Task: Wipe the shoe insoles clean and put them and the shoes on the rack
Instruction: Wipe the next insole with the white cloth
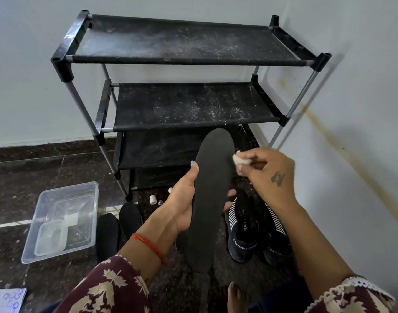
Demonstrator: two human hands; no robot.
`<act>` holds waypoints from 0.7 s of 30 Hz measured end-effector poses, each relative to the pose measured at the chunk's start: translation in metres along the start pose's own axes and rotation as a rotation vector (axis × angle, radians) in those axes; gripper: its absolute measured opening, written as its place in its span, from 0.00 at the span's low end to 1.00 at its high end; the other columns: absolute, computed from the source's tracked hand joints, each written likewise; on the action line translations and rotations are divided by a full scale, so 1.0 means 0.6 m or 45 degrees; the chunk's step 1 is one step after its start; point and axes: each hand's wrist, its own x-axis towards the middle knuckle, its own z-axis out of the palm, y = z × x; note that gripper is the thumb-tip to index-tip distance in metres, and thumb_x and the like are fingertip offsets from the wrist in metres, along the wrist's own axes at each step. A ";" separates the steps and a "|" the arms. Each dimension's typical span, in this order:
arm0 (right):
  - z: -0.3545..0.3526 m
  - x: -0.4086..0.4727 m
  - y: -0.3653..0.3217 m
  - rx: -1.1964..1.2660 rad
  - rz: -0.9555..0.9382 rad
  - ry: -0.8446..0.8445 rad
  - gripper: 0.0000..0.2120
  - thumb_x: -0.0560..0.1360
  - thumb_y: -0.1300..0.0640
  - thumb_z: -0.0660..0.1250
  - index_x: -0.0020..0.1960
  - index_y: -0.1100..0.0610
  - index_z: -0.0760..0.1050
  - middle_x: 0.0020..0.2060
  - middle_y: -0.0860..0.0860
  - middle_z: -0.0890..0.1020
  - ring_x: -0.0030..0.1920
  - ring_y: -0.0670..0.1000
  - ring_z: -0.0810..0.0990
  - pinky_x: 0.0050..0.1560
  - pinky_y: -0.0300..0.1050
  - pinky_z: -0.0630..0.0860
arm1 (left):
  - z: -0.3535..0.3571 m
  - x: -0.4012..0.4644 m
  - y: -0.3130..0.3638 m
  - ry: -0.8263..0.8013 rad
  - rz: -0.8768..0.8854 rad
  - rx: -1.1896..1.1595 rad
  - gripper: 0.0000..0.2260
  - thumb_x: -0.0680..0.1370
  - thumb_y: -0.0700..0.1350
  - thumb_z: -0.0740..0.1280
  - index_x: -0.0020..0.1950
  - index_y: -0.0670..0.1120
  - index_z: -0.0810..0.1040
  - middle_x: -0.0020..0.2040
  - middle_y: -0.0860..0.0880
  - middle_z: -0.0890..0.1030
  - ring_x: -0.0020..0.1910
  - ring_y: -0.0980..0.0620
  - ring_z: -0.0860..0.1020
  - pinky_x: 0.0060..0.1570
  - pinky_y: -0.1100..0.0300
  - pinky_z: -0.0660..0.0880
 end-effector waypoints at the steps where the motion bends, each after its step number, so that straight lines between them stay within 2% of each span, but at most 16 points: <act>1: 0.007 -0.004 -0.003 -0.006 -0.044 -0.066 0.11 0.65 0.67 0.73 0.44 0.54 0.83 0.40 0.48 0.83 0.42 0.46 0.81 0.46 0.40 0.78 | 0.000 0.000 0.000 -0.005 0.004 0.003 0.29 0.79 0.64 0.50 0.60 0.43 0.77 0.59 0.40 0.80 0.57 0.40 0.79 0.56 0.45 0.75; 4: 0.023 -0.007 0.004 -0.154 -0.121 -0.113 0.09 0.66 0.67 0.72 0.43 0.55 0.84 0.40 0.49 0.83 0.41 0.46 0.80 0.45 0.41 0.78 | -0.002 0.003 -0.002 -0.018 0.015 0.024 0.29 0.79 0.63 0.50 0.57 0.43 0.79 0.58 0.39 0.81 0.57 0.40 0.79 0.55 0.44 0.76; 7: 0.014 0.002 0.011 -0.295 0.035 -0.012 0.10 0.67 0.66 0.70 0.45 0.54 0.82 0.41 0.49 0.83 0.41 0.47 0.79 0.44 0.38 0.74 | -0.007 0.005 -0.002 0.002 0.009 0.087 0.29 0.79 0.63 0.49 0.58 0.43 0.79 0.56 0.37 0.81 0.57 0.38 0.78 0.56 0.45 0.75; 8: 0.008 0.003 0.011 -0.263 0.131 0.019 0.10 0.67 0.65 0.69 0.46 0.53 0.82 0.41 0.48 0.82 0.42 0.47 0.79 0.44 0.38 0.74 | -0.010 0.005 -0.002 0.012 0.011 0.116 0.29 0.80 0.63 0.49 0.59 0.43 0.79 0.57 0.36 0.80 0.57 0.38 0.78 0.56 0.46 0.76; 10: -0.001 0.008 0.003 0.053 0.447 0.004 0.10 0.66 0.64 0.70 0.46 0.54 0.81 0.41 0.48 0.82 0.42 0.46 0.79 0.44 0.38 0.75 | -0.015 0.008 0.001 0.061 0.042 0.129 0.27 0.80 0.62 0.51 0.63 0.44 0.77 0.58 0.37 0.80 0.57 0.40 0.79 0.54 0.48 0.77; 12: -0.003 0.008 -0.010 0.504 0.785 -0.126 0.08 0.68 0.65 0.69 0.46 0.58 0.80 0.41 0.52 0.82 0.40 0.47 0.80 0.42 0.38 0.77 | -0.018 0.010 0.001 0.136 0.082 0.085 0.24 0.80 0.60 0.54 0.65 0.44 0.76 0.58 0.41 0.81 0.56 0.42 0.80 0.50 0.50 0.79; 13: -0.001 0.005 -0.015 0.626 0.906 -0.214 0.06 0.70 0.66 0.68 0.45 0.59 0.80 0.40 0.53 0.82 0.39 0.48 0.79 0.41 0.39 0.77 | -0.019 0.010 0.000 0.177 0.103 0.061 0.23 0.80 0.58 0.55 0.64 0.44 0.76 0.57 0.42 0.81 0.54 0.44 0.81 0.46 0.52 0.79; 15: 0.010 -0.006 -0.019 0.684 1.041 -0.378 0.05 0.71 0.66 0.67 0.44 0.59 0.78 0.38 0.54 0.81 0.38 0.48 0.79 0.41 0.41 0.78 | -0.017 0.008 -0.002 0.235 0.145 0.036 0.21 0.81 0.56 0.56 0.63 0.43 0.76 0.55 0.42 0.82 0.48 0.46 0.82 0.38 0.56 0.80; 17: 0.026 -0.020 -0.018 0.648 1.097 -0.488 0.06 0.73 0.66 0.65 0.48 0.60 0.78 0.38 0.55 0.80 0.38 0.49 0.79 0.41 0.44 0.79 | -0.017 0.008 -0.006 0.279 0.182 0.031 0.20 0.81 0.54 0.57 0.63 0.43 0.76 0.53 0.43 0.83 0.45 0.47 0.82 0.34 0.58 0.80; 19: 0.042 -0.033 -0.014 0.595 1.125 -0.536 0.08 0.73 0.66 0.65 0.52 0.61 0.78 0.41 0.56 0.80 0.40 0.50 0.79 0.39 0.44 0.79 | -0.022 0.009 -0.012 0.317 0.196 0.054 0.19 0.81 0.54 0.57 0.63 0.44 0.76 0.51 0.44 0.83 0.45 0.47 0.82 0.34 0.57 0.79; 21: 0.058 -0.045 -0.002 0.519 1.100 -0.525 0.07 0.73 0.65 0.66 0.49 0.60 0.79 0.42 0.55 0.80 0.41 0.50 0.79 0.36 0.42 0.79 | -0.029 0.013 -0.021 0.356 0.167 0.105 0.19 0.81 0.55 0.56 0.62 0.44 0.77 0.52 0.43 0.83 0.47 0.47 0.82 0.35 0.57 0.78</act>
